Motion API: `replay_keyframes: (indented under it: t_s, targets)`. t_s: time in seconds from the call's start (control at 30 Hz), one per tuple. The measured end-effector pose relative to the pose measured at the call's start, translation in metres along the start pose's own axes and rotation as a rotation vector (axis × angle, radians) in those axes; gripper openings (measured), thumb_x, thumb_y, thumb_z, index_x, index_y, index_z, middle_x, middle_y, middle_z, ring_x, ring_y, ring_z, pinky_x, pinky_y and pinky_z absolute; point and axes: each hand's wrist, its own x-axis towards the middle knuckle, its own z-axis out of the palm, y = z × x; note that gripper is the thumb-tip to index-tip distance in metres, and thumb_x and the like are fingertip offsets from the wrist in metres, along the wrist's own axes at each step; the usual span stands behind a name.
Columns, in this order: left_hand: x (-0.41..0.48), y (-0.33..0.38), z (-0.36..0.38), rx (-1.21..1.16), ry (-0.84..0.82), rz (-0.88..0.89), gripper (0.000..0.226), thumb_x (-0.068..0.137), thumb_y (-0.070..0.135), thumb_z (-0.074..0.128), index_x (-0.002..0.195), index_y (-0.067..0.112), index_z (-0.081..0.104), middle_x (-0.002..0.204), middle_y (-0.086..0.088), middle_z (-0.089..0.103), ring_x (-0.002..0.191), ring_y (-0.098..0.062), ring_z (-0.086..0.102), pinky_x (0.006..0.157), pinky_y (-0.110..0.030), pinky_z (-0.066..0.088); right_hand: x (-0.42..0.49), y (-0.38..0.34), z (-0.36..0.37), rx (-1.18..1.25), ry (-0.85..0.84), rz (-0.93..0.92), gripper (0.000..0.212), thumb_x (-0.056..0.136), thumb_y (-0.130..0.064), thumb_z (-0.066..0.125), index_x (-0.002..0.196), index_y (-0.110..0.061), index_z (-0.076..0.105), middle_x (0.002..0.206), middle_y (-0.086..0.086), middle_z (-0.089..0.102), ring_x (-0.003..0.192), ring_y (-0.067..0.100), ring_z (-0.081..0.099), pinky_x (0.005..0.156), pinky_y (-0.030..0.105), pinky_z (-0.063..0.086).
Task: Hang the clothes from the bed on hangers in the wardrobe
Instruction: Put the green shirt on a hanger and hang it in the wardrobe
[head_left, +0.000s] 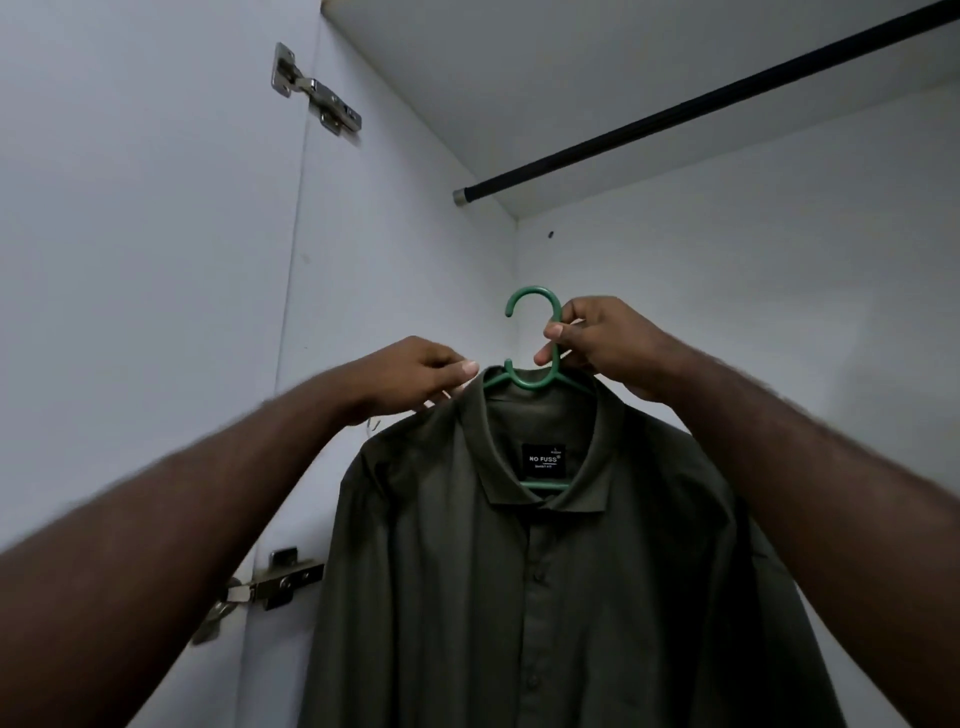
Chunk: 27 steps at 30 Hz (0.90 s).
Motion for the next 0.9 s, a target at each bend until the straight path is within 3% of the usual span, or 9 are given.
replay_keyframes:
  t_s: [0.13,0.3,0.4,0.53,0.6,0.67,0.73,0.83,0.9]
  targets:
    - [0.017,0.010,0.016,0.082,0.144,0.037,0.020,0.092,0.023,0.066,0.099,0.006,0.073,0.094,-0.010,0.074,0.085,-0.016,0.065,0.085,-0.039,0.054,0.011,-0.001,-0.002,0.038,-0.056,-0.070,0.010,0.101,-0.011,0.051,0.094,-0.006,0.056,0.092,0.015,0.074,0.060,0.012,0.065,0.049,0.015,0.046]
    - [0.023,0.022,0.032,0.270,0.295,0.057,0.016,0.089,0.025,0.069,0.083,0.013,0.060,0.078,-0.001,0.062,0.073,-0.014,0.054,0.070,-0.032,0.046,0.022,0.002,-0.013,0.056,-0.076,-0.112,0.011,0.101,-0.013,0.052,0.096,-0.006,0.059,0.092,0.012,0.075,0.080,0.024,0.070,0.073,0.031,0.054]
    - [0.025,0.029,0.032,0.424,0.328,0.045,0.016,0.092,0.027,0.064,0.086,0.015,0.055,0.075,0.004,0.054,0.071,-0.011,0.048,0.059,-0.025,0.035,0.026,0.008,-0.017,-0.004,-0.091,-0.097,0.015,0.101,-0.023,0.053,0.098,-0.011,0.060,0.097,0.010,0.074,0.075,0.022,0.064,0.068,0.031,0.051]
    - [0.029,0.025,0.025,0.531,0.473,0.023,0.014,0.095,0.024,0.058,0.087,0.015,0.050,0.084,-0.001,0.054,0.081,-0.019,0.047,0.065,-0.027,0.027,0.020,0.036,-0.031,-0.231,-0.153,-0.027,0.026,0.102,-0.037,0.048,0.109,-0.016,0.060,0.097,0.000,0.063,0.078,0.015,0.057,0.070,0.029,0.047]
    - [0.030,0.019,0.017,0.550,0.520,0.016,0.014,0.096,0.022,0.057,0.089,0.015,0.048,0.086,-0.004,0.054,0.083,-0.020,0.046,0.066,-0.026,0.026,0.012,0.061,-0.043,-0.407,-0.230,-0.009,0.025,0.101,-0.037,0.048,0.101,-0.017,0.065,0.095,-0.004,0.062,0.083,0.013,0.056,0.072,0.028,0.044]
    - [0.032,0.014,0.013,0.577,0.537,-0.017,0.014,0.096,0.022,0.056,0.090,0.015,0.046,0.087,-0.006,0.053,0.083,-0.022,0.046,0.067,-0.027,0.026,0.002,0.083,-0.048,-0.422,-0.277,0.005,0.024,0.102,-0.030,0.050,0.086,-0.019,0.065,0.089,-0.001,0.063,0.079,0.015,0.055,0.068,0.028,0.041]
    - [0.035,0.013,0.014,0.576,0.548,-0.020,0.014,0.096,0.021,0.057,0.091,0.014,0.047,0.088,-0.006,0.053,0.086,-0.027,0.050,0.068,-0.029,0.028,0.002,0.098,-0.045,-0.363,-0.175,-0.050,0.022,0.101,-0.023,0.052,0.084,-0.016,0.064,0.086,0.003,0.063,0.079,0.020,0.056,0.065,0.031,0.041]
    - [0.026,0.022,0.026,0.668,0.694,0.164,0.018,0.093,0.022,0.058,0.105,0.008,0.054,0.102,-0.010,0.054,0.098,-0.028,0.053,0.079,-0.034,0.039,0.011,0.106,-0.040,-0.362,0.001,-0.137,0.018,0.100,-0.020,0.052,0.095,-0.010,0.066,0.092,0.007,0.065,0.084,0.021,0.056,0.066,0.027,0.039]
    - [0.003,0.030,0.045,0.698,0.855,0.381,0.018,0.092,0.026,0.058,0.100,0.010,0.058,0.097,-0.008,0.057,0.087,-0.023,0.054,0.076,-0.034,0.043,0.018,0.109,-0.041,-0.382,0.018,-0.153,0.018,0.100,-0.020,0.052,0.098,-0.009,0.066,0.094,0.007,0.064,0.086,0.021,0.055,0.064,0.028,0.038]
